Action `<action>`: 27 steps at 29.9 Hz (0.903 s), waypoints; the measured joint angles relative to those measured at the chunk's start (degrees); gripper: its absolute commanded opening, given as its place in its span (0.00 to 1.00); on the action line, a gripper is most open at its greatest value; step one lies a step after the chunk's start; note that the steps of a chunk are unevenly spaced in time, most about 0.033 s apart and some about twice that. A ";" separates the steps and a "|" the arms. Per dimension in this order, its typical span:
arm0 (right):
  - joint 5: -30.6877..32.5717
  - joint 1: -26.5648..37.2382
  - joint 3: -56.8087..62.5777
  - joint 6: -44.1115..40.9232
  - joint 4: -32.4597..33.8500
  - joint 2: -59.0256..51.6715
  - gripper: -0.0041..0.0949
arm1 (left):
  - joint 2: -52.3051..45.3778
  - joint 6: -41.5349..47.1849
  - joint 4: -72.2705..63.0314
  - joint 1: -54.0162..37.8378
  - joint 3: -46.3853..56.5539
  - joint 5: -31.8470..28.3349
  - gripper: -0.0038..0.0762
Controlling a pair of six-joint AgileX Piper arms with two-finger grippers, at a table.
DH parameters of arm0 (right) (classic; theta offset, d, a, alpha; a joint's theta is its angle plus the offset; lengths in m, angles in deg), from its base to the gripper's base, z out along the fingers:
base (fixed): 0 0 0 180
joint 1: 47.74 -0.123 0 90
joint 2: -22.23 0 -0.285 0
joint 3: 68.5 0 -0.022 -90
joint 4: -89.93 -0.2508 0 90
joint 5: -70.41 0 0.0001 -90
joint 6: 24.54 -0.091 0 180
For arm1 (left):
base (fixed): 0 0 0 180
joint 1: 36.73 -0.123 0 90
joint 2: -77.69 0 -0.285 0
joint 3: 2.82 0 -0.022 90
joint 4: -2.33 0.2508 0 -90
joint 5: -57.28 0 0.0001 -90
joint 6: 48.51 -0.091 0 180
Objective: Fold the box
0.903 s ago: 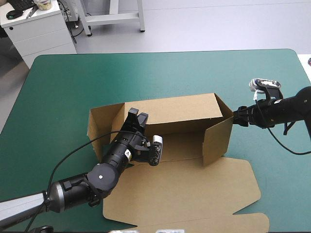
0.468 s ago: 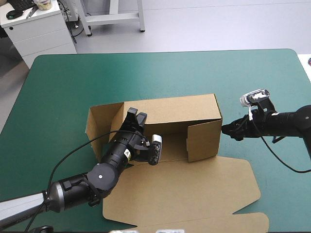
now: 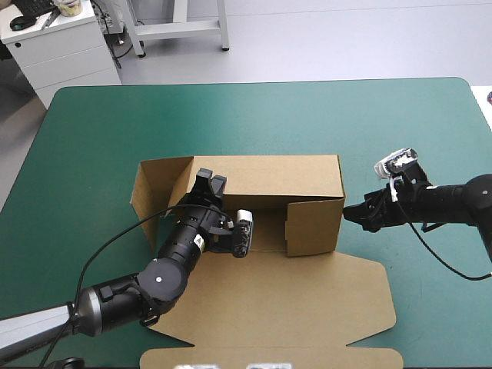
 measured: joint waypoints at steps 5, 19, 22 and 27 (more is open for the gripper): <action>1.80 0.00 0.06 -3.06 2.19 -1.25 0.71 | 0.00 0.00 0.80 0.00 0.00 -0.01 0.04; 5.82 -0.06 0.11 -8.82 4.32 -5.14 0.71 | 0.17 0.00 1.60 0.00 0.00 -0.19 0.04; 5.70 -0.06 0.11 -8.82 4.00 -5.14 0.71 | 0.17 0.00 1.60 0.00 0.00 0.07 0.04; 4.29 -1.85 0.86 -8.82 3.79 -6.13 0.71 | 0.23 1.47 1.60 0.05 0.00 0.24 0.04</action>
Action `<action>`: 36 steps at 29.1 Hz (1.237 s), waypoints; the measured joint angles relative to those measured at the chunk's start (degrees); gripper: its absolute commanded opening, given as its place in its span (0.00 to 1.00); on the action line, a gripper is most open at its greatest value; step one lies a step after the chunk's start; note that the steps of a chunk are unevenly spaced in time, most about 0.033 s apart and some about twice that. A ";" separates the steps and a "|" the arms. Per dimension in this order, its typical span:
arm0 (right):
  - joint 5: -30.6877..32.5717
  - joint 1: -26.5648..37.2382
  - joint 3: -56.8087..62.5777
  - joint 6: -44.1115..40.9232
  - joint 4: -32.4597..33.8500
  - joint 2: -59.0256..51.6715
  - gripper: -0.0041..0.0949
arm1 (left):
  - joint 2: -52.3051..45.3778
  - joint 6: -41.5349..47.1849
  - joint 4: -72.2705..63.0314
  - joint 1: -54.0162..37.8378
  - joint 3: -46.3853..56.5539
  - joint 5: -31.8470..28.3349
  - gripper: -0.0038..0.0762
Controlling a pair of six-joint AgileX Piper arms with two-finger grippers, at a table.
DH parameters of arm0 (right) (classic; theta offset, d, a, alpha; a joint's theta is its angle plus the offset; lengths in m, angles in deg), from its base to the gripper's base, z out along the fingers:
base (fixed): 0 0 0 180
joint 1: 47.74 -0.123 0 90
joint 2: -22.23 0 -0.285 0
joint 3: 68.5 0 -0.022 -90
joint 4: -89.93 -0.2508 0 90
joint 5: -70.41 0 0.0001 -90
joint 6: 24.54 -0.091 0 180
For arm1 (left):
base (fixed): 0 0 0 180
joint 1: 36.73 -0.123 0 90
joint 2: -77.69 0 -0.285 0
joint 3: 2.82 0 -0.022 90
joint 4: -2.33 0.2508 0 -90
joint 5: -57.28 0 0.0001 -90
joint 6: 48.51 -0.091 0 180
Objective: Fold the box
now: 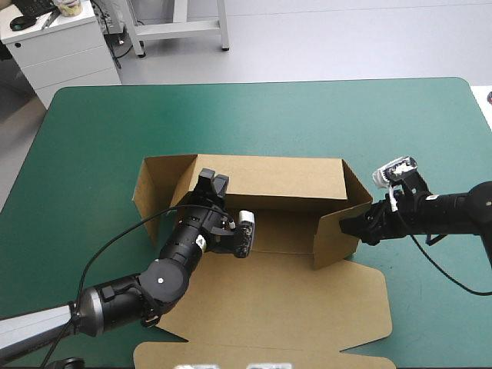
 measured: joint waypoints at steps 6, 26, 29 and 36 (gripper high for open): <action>-14.19 -7.22 8.54 -0.24 -0.51 -6.58 0.71 | 0.00 5.13 0.00 0.00 0.00 0.37 0.04; -47.72 -27.72 15.27 -9.62 -0.70 -4.47 0.31 | 0.01 6.00 -0.05 0.00 0.00 1.31 0.04; -49.62 -27.84 15.33 -10.06 -0.70 -4.37 0.03 | 0.01 6.14 -0.21 0.00 0.00 2.13 0.04; -51.13 -27.84 15.46 -10.43 -0.70 -4.20 0.03 | 0.01 6.14 0.07 -0.05 -0.05 2.14 0.04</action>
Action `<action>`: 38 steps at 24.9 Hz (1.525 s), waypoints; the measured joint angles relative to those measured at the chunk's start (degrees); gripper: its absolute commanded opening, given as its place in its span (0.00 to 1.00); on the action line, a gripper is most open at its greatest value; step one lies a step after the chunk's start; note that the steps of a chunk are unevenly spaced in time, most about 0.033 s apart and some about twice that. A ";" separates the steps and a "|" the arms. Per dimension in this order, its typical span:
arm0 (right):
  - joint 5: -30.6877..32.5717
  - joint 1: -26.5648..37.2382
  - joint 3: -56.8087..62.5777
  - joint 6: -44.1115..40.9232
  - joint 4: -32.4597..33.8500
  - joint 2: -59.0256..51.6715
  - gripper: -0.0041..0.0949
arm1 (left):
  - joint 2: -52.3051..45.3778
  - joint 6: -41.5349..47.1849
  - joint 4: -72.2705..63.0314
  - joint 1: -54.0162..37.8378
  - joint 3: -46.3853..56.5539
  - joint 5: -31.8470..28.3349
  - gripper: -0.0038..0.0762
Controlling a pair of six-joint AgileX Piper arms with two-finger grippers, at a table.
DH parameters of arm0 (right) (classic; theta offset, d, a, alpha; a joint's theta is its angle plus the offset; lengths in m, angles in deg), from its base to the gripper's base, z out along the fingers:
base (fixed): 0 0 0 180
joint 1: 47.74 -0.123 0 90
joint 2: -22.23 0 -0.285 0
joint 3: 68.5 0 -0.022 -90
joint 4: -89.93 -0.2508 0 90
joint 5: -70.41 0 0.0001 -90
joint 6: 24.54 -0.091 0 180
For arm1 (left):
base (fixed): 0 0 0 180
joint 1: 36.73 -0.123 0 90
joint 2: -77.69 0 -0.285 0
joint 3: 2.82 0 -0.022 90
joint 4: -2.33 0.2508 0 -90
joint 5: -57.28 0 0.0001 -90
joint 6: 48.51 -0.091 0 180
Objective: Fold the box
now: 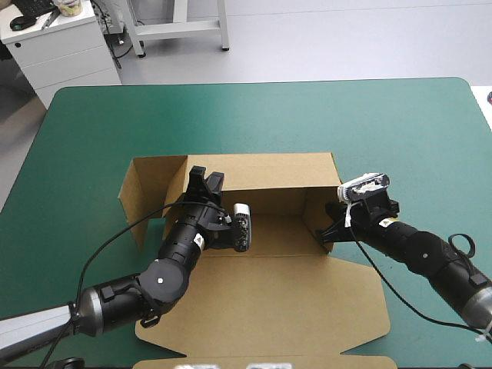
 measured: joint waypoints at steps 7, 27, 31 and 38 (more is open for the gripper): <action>0.02 -0.18 0.07 1.35 0.00 0.00 0.03 | 0.00 0.66 0.14 0.11 0.00 0.04 0.72; -14.57 -0.47 -1.44 2.73 -0.87 2.61 0.03 | 0.00 1.34 -0.76 19.59 -0.05 12.09 0.65; -14.69 -0.47 -3.68 3.00 -1.11 6.68 0.03 | 0.00 1.34 -7.20 21.97 -0.05 12.65 0.35; -14.65 -0.47 -6.53 3.07 -1.51 11.49 0.03 | 0.00 -1.16 -20.86 23.38 -1.20 15.45 0.06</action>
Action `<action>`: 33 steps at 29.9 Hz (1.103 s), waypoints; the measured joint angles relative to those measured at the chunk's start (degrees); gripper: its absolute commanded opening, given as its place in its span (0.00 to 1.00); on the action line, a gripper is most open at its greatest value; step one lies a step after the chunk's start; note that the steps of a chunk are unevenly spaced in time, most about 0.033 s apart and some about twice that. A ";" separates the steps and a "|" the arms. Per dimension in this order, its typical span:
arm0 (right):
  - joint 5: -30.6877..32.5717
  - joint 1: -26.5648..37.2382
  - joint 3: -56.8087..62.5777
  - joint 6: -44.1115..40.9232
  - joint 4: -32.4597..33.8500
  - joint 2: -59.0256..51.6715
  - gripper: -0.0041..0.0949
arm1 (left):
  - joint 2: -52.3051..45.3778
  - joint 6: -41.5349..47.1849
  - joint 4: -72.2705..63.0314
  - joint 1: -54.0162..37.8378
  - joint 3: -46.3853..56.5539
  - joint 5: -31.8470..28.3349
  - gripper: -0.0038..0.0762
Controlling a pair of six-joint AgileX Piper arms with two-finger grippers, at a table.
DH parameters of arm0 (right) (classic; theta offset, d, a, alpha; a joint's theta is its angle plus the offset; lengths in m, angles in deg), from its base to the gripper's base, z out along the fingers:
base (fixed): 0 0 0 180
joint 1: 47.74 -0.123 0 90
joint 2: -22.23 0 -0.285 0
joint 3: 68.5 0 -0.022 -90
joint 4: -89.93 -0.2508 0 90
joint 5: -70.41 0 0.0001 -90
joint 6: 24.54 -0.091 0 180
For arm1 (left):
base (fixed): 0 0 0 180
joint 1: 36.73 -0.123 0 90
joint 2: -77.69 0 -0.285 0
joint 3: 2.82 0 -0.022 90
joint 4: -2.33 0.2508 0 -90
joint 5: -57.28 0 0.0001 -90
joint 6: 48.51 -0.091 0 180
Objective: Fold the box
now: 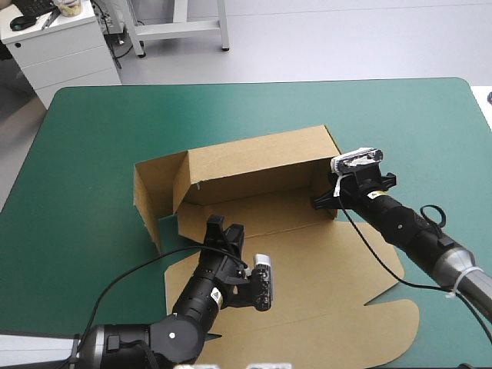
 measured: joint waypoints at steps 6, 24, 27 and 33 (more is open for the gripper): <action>0.59 0.00 -0.36 0.00 -0.06 0.42 0.03 | 0.00 -15.70 -23.91 -8.25 -8.61 -1.15 0.06; 3.19 0.00 -0.42 0.00 -0.23 0.54 0.03 | -2.04 -47.10 -92.34 -70.06 -36.89 10.00 0.06; 3.14 0.00 -0.54 0.00 -0.23 0.92 0.03 | -2.46 -48.32 -100.01 -81.31 -36.68 10.46 0.06; 3.19 0.00 -0.94 0.00 -0.55 1.50 0.03 | -2.76 -52.11 -116.46 -101.13 -30.80 11.44 0.06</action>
